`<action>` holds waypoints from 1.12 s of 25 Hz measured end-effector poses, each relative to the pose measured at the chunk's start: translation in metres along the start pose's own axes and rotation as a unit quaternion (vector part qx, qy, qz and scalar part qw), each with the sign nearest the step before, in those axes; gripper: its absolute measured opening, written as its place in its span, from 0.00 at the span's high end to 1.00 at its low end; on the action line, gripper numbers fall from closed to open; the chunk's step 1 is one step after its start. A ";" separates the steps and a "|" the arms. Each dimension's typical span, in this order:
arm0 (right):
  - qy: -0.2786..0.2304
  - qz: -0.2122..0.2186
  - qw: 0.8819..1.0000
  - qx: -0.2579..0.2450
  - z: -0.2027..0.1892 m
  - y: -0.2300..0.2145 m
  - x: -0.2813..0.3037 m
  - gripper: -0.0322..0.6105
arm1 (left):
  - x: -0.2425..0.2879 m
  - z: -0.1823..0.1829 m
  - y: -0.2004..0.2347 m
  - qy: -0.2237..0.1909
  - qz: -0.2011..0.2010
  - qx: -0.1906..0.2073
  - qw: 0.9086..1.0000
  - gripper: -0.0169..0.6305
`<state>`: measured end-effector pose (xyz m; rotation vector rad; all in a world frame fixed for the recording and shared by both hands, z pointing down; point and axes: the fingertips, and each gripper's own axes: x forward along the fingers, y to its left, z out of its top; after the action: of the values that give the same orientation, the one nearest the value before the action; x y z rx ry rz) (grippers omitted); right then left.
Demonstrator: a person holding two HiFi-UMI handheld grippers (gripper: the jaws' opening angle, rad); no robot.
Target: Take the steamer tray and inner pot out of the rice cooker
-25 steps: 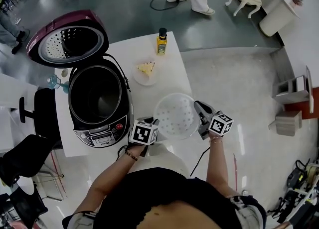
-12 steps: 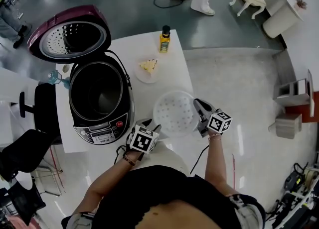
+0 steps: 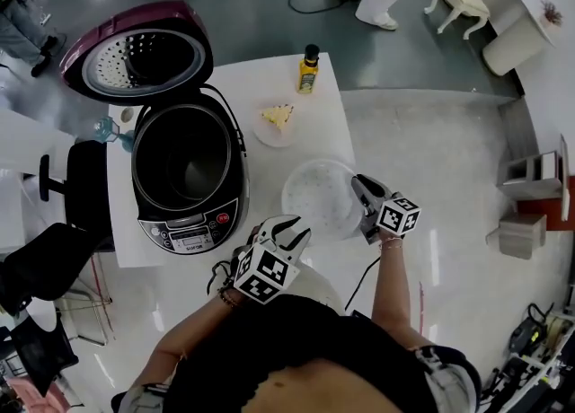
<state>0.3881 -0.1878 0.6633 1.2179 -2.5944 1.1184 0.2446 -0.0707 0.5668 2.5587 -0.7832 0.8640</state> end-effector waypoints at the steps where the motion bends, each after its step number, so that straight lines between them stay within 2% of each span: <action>1: 0.001 0.002 1.000 0.004 0.001 0.001 0.000 0.86 | -0.003 0.005 0.002 -0.015 0.001 -0.004 1.000 0.82; 4: -0.009 -0.017 1.000 0.008 0.009 -0.003 -0.004 0.85 | -0.016 0.016 0.006 -0.049 -0.006 -0.033 0.998 0.87; 9: -0.055 -0.064 0.996 -0.014 0.039 -0.004 -0.021 0.84 | -0.052 0.036 0.008 -0.116 -0.019 -0.055 0.991 0.93; 12: -0.081 -0.057 0.994 -0.036 0.066 0.017 -0.026 0.88 | -0.086 0.046 0.020 -0.161 -0.003 -0.079 0.984 0.95; 14: -0.087 -0.037 0.994 -0.061 0.084 0.039 -0.022 0.90 | -0.114 0.058 0.033 -0.196 0.001 -0.115 0.974 0.97; 17: -0.077 -0.006 0.990 -0.117 0.108 0.077 -0.009 0.94 | -0.163 0.079 0.057 -0.254 -0.008 -0.182 0.950 0.97; 21: -0.072 0.025 0.980 -0.183 0.132 0.132 0.011 0.94 | -0.219 0.090 0.082 -0.298 0.004 -0.206 0.932 0.97; 23: -0.067 0.032 0.975 -0.211 0.139 0.162 0.023 0.94 | -0.246 0.086 0.104 -0.311 0.033 -0.213 0.926 0.97; 24: -0.060 0.031 0.971 -0.228 0.141 0.176 0.031 0.94 | -0.257 0.080 0.118 -0.307 0.057 -0.214 0.925 0.97; 26: -0.039 0.025 0.961 -0.273 0.141 0.205 0.045 0.94 | -0.276 0.059 0.149 -0.275 0.120 -0.209 0.931 0.97; 28: -0.013 0.025 0.944 -0.328 0.135 0.233 0.057 0.94 | -0.290 0.034 0.176 -0.229 0.179 -0.193 0.937 0.97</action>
<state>0.2196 -0.2126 0.4469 1.0008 -2.6723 0.1803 -0.0372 -0.1120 0.3794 2.3078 -1.4292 0.1511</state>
